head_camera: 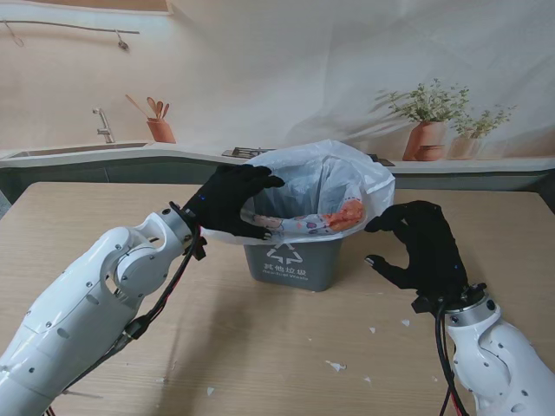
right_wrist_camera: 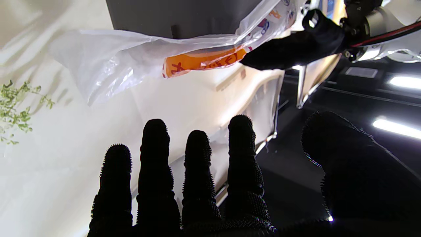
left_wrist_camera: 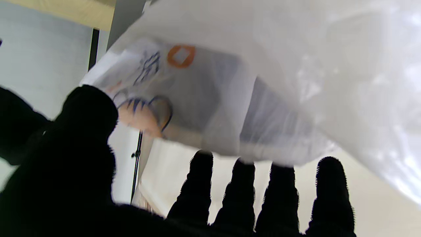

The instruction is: Fit the garbage bag over the bin

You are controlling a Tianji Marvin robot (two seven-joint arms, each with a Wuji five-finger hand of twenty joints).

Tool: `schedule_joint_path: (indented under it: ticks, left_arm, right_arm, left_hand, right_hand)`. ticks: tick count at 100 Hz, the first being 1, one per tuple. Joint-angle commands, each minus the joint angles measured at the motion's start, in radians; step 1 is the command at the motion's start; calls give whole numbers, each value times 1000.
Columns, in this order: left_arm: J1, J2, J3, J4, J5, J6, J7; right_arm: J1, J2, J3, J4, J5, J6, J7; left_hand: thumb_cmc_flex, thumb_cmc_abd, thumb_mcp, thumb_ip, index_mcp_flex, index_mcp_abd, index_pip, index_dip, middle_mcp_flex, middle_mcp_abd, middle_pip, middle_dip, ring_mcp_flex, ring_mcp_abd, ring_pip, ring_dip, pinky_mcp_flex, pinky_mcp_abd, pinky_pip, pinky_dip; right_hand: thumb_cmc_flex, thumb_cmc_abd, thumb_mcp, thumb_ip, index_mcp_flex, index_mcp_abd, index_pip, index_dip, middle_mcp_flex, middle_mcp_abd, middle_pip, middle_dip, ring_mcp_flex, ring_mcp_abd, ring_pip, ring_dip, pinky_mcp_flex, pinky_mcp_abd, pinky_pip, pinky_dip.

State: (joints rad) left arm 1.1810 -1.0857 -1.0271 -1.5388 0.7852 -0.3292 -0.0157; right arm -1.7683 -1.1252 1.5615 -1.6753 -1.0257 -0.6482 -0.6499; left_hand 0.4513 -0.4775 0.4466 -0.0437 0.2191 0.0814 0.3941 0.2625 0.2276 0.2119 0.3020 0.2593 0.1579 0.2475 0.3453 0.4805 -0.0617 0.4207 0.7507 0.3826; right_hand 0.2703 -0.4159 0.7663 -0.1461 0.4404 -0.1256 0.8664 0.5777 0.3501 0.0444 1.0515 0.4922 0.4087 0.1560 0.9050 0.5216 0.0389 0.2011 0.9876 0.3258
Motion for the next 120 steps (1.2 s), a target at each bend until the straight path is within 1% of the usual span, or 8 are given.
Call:
schedule_joint_path:
  ticks: [1, 19, 40, 67, 74, 79, 105, 120]
  left_arm:
    - [23, -3, -21, -48, -5, -10, 1]
    - [104, -10, -108, -152, -69, -2, 6]
    - [245, -7, -236, -263, -92, -7, 7]
    - [451, -14, -380, -347, -97, -42, 69]
    - [498, -19, -406, -355, -90, -50, 100]
    - [524, -21, -422, -354, -84, -57, 115]
    - [595, -31, -432, -317, -122, -21, 149]
    - [602, -36, -402, -267, -155, 15, 159]
  right_arm:
    - [-7, -10, 5, -27, 8, -2, 11]
    - [5, -21, 5, -77, 66, -9, 64]
    - [9, -29, -13, -137, 216, -7, 222]
    - [-41, -36, -60, -197, 451, 92, 351]
    - [-63, -41, -69, -207, 518, 126, 361]
    - [-79, -45, -75, -214, 564, 147, 364]
    - [-149, -58, -93, -198, 655, 236, 348]
    - [-161, -41, -79, -184, 739, 264, 465]
  left_hand:
    - [-26, 41, -50, 1, -44, 24, -40, -25, -40, 38, -57, -36, -47, 14, -34, -25, -21, -14, -40, -3]
    - [-13, 115, -111, 18, -36, 89, -55, -35, -33, 32, -41, -30, -52, 16, -36, -35, -22, -19, -55, -16]
    - [-4, 171, -123, 33, -3, 171, -65, -39, -22, -13, 99, 49, -16, 10, 8, -16, 1, -17, -8, -6]
    - [-9, 140, -78, 21, -1, 227, -119, -65, -35, 40, -33, -23, -66, 15, -27, -65, -18, -24, -76, -47]
    - [-13, 139, -74, 19, 4, 234, -122, -67, -34, 48, -36, -25, -68, 18, -26, -69, -19, -24, -85, -52]
    - [-15, 137, -71, 18, 7, 239, -125, -68, -29, 46, -27, -21, -63, 17, -21, -70, -14, -25, -86, -52]
    - [-19, 124, -32, 10, 24, 252, -137, -74, -27, 36, 41, 17, -62, 23, 1, -62, -12, -30, -83, -51]
    - [-19, 123, -25, 8, 22, 256, -141, -75, -32, 40, 28, 11, -70, 23, -2, -61, -18, -34, -76, -47]
  right_hand:
    - [18, 44, -19, 59, -35, 28, -2, 13, -4, 15, 12, -10, -32, -3, -16, 0, -22, -26, 9, 15]
    - [33, 80, -26, 62, -100, 135, -66, -41, -28, 22, -50, -39, -47, -11, -82, -33, -24, -33, -2, 8]
    - [16, 65, 1, 59, -145, 184, -144, -178, -67, 24, -155, -82, -56, -39, -279, -128, 20, -63, -214, -81]
    - [-56, 44, 12, 47, -222, 230, -179, -319, -140, 77, -311, -145, -119, -19, -481, -228, 46, -7, -429, -95]
    - [-63, 41, 8, 46, -236, 246, -172, -338, -152, 91, -323, -150, -132, -13, -502, -239, 51, 0, -482, -91]
    - [-63, 36, 11, 44, -243, 250, -154, -381, -161, 100, -327, -155, -139, -11, -510, -245, 72, 0, -596, 25]
    - [-67, -3, 52, 36, -214, 286, -167, -387, -134, 136, -353, -166, -129, 8, -544, -264, 71, 4, -613, 51]
    - [-60, 42, 13, 35, -288, 303, -179, -398, -182, 124, -394, -182, -183, -15, -582, -283, 12, -39, -632, 86]
